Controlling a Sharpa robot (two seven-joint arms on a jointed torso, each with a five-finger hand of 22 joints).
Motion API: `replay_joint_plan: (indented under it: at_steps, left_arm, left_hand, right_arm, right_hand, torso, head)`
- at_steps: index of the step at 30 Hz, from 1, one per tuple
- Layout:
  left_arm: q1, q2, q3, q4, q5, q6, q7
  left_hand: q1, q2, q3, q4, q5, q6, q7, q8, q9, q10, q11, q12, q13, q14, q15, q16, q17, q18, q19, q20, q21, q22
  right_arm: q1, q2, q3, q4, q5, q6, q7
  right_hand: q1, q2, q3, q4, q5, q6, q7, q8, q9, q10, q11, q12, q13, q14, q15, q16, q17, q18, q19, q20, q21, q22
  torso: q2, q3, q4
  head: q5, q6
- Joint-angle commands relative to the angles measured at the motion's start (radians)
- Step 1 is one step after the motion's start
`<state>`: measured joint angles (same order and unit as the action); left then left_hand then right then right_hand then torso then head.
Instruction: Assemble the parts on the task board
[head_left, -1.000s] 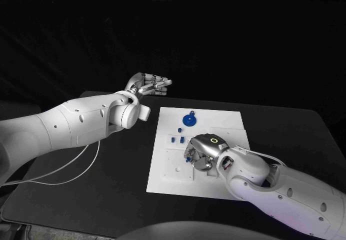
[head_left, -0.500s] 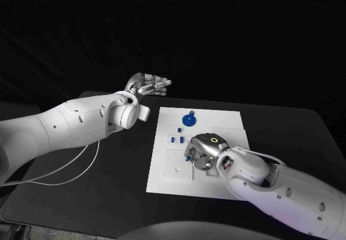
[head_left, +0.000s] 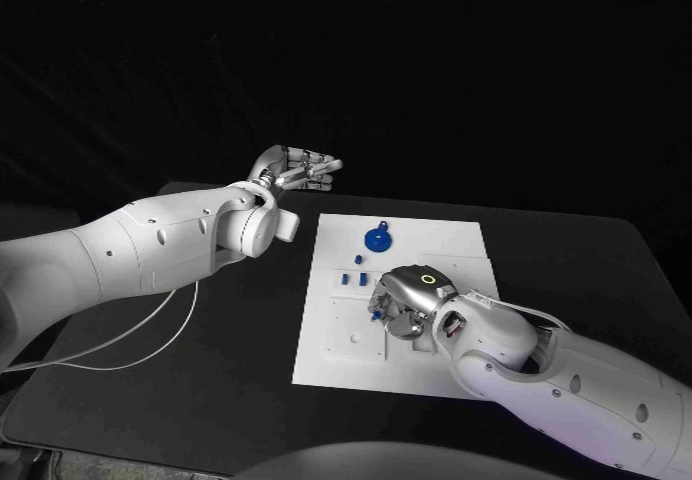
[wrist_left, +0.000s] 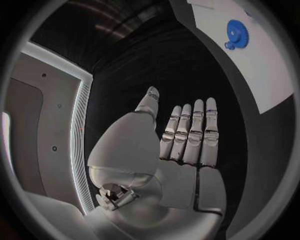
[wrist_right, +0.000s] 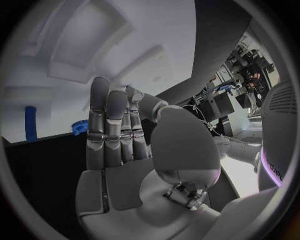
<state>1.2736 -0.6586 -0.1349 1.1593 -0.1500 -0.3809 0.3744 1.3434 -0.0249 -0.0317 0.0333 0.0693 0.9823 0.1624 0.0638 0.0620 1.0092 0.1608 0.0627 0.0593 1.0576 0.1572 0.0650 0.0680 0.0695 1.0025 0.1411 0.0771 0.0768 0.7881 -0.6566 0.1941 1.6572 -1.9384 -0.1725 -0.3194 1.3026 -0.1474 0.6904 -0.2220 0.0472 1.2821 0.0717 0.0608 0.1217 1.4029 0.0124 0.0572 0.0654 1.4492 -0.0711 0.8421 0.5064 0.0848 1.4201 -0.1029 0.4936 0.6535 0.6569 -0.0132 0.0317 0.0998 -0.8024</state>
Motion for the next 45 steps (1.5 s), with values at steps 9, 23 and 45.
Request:
replay_joint_plan:
  at_steps: [9, 23, 45]
  left_arm:
    - [0.0, 0.003, 0.001, 0.0, -0.003, 0.012, 0.002]
    - [0.0, 0.005, 0.001, 0.0, -0.003, 0.017, -0.003]
    - [0.0, 0.004, 0.001, 0.001, -0.003, 0.014, -0.008]
  left_hand:
    - [0.001, 0.012, -0.005, 0.0, 0.005, -0.007, -0.002, 0.001, 0.0, 0.001, 0.005, 0.004, -0.001, -0.007, 0.001, -0.003, -0.001, 0.009, -0.001, 0.003, 0.001, -0.002]
    - [0.001, 0.014, -0.006, -0.003, 0.006, -0.011, -0.001, 0.0, 0.0, -0.001, 0.005, 0.004, -0.001, -0.008, 0.001, -0.003, -0.001, 0.01, -0.001, 0.004, 0.001, -0.002]
    - [0.0, 0.014, -0.007, -0.002, 0.005, -0.016, -0.001, 0.0, 0.0, -0.003, 0.006, 0.004, -0.001, -0.011, 0.002, -0.003, -0.001, 0.011, -0.001, 0.005, 0.001, -0.002]
  right_arm:
    - [-0.001, 0.01, 0.0, -0.01, 0.007, 0.056, 0.013]
    - [-0.001, 0.022, -0.004, -0.03, -0.001, 0.063, -0.008]
    - [-0.001, 0.028, -0.025, -0.047, 0.035, -0.014, -0.006]
  right_hand:
    - [-0.004, 0.004, 0.0, -0.003, 0.006, 0.004, -0.001, 0.003, 0.0, 0.004, 0.001, 0.003, 0.002, -0.003, -0.006, 0.0, 0.0, 0.019, 0.008, 0.001, -0.008, 0.006]
    - [-0.007, 0.006, -0.002, -0.005, 0.009, 0.003, 0.0, 0.003, 0.0, 0.002, 0.002, 0.003, 0.002, -0.004, -0.006, -0.001, -0.001, 0.019, 0.007, 0.002, -0.013, 0.013]
    - [-0.055, -0.043, -0.191, 0.064, 0.063, -0.093, 0.017, 0.002, -0.052, -0.093, 0.024, 0.002, -0.004, -0.006, 0.011, -0.001, -0.008, 0.021, 0.036, 0.018, -0.086, -0.024]
  torso:
    - [0.0, 0.0002, 0.0]
    - [0.0, -0.0001, 0.0004]
    - [0.0, 0.0006, -0.0002]
  head:
    - [0.001, -0.001]
    - [0.001, -0.008]
    - [0.003, -0.01]
